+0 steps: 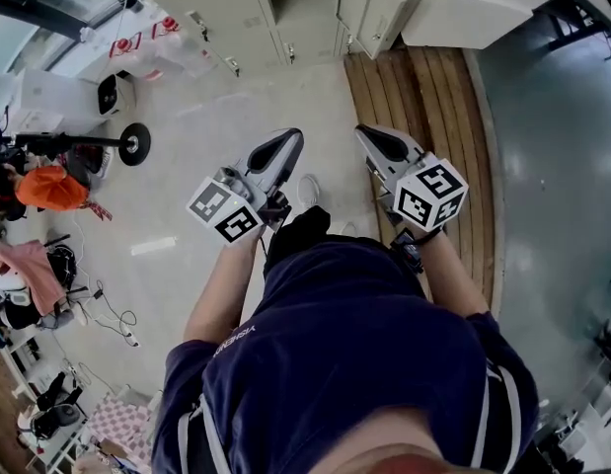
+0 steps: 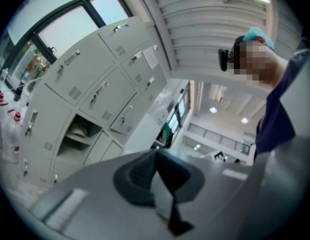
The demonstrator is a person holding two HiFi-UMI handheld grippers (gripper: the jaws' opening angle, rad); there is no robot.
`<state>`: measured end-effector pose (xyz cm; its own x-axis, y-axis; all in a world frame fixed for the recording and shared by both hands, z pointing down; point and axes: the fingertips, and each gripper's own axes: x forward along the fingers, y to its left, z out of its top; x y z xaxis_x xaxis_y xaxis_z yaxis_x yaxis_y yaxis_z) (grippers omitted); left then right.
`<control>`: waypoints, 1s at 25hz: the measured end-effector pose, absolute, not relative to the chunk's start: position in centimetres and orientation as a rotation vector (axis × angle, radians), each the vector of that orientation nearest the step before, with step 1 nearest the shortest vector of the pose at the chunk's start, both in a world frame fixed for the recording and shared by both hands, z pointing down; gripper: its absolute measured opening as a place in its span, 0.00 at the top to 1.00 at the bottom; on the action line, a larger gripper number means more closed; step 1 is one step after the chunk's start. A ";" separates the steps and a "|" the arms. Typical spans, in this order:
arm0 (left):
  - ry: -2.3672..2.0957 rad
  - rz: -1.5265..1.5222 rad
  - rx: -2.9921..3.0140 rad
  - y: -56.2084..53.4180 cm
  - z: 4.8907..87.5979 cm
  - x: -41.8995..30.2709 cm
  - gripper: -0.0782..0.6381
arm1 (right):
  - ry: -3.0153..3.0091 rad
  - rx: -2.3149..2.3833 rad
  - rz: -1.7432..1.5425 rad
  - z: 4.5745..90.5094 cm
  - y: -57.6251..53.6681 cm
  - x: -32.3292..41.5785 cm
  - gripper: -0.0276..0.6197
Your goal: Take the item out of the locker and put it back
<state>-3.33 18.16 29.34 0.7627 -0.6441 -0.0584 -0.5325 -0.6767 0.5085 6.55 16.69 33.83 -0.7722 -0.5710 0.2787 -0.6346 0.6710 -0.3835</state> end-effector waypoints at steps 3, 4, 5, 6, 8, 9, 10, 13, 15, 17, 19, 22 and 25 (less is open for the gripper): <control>-0.872 -0.316 2.488 16.1 29.5 -4.4 0.89 | -2.739 1.012 0.709 33.9 14.6 5.3 0.95; -0.867 -0.312 2.489 15.5 29.6 -4.7 0.89 | -2.735 1.020 0.711 34.0 14.0 5.0 0.95; -0.863 -0.307 2.490 14.9 29.7 -5.1 0.89 | -2.731 1.027 0.712 34.0 13.4 4.7 0.95; -0.861 -0.301 2.490 14.3 29.8 -5.4 0.89 | -2.728 1.034 0.714 34.1 12.8 4.3 0.95; -0.858 -0.290 2.489 13.0 30.0 -6.2 0.89 | -2.724 1.048 0.715 34.1 11.6 3.5 0.95; -0.856 -0.285 2.489 12.4 30.0 -6.6 0.89 | -2.724 1.055 0.713 34.0 11.0 3.1 0.95; -0.855 -0.281 2.490 11.8 30.1 -6.9 0.89 | -2.725 1.062 0.710 34.0 10.4 2.8 0.95; -0.853 -0.271 2.497 10.2 30.2 -7.6 0.89 | -2.726 1.078 0.706 34.0 8.7 2.0 0.95; -0.857 -0.263 2.497 9.3 30.3 -8.1 0.89 | -2.724 1.083 0.711 34.1 7.8 1.5 0.95; -0.859 -0.263 2.493 8.5 30.4 -8.6 0.89 | -2.721 1.084 0.713 34.1 7.0 1.1 0.95; -0.859 -0.263 2.489 7.8 30.7 -8.9 0.89 | -2.719 1.083 0.711 34.3 6.2 0.7 0.95; -0.860 -0.246 2.480 6.8 31.5 -9.0 0.89 | -2.711 1.086 0.724 35.0 5.1 0.4 0.95; -0.864 -0.224 2.474 5.9 32.0 -9.1 0.89 | -2.695 1.091 0.743 35.6 3.8 0.2 0.95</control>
